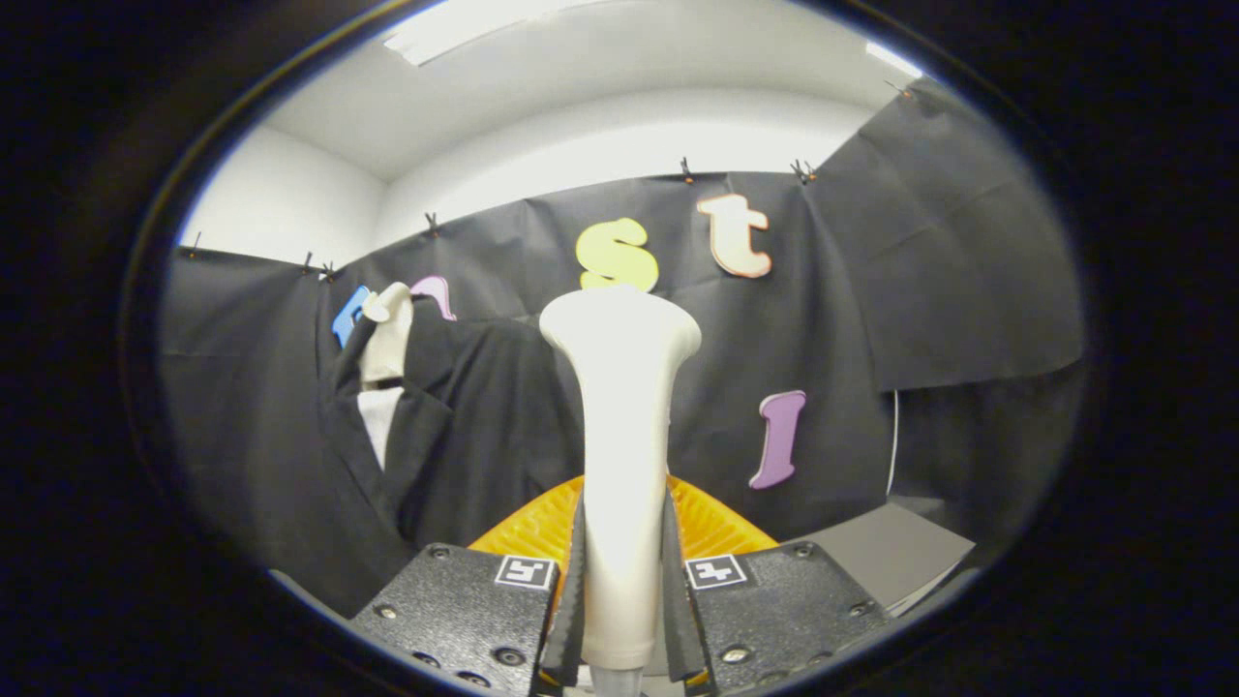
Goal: Iron the clothes twice with a garment steamer, once on the left side and once on the right side.
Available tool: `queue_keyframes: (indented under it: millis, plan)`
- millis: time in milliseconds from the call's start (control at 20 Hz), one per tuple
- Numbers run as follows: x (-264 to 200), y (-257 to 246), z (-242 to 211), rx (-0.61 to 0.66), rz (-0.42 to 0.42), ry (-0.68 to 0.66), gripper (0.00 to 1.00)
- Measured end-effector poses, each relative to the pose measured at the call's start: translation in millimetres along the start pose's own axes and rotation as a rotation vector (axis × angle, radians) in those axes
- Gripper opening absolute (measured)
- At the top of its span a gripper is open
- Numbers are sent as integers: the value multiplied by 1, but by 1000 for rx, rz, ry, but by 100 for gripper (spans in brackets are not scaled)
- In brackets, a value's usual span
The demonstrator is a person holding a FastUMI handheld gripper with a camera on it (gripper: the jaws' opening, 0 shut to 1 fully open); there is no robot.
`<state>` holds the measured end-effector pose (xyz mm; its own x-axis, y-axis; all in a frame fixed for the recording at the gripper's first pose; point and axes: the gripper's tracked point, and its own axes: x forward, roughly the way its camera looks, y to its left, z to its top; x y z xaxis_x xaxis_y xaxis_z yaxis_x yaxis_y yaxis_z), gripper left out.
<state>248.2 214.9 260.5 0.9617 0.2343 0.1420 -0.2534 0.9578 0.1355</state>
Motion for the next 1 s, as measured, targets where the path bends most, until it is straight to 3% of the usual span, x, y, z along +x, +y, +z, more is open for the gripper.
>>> queue_keyframes:
  millis: [450, 1000]
  plan:
    - [19, 116, 14, -77, 24, -56, 36]
    - [42, 137, -16, -125, 27, 29, 36]
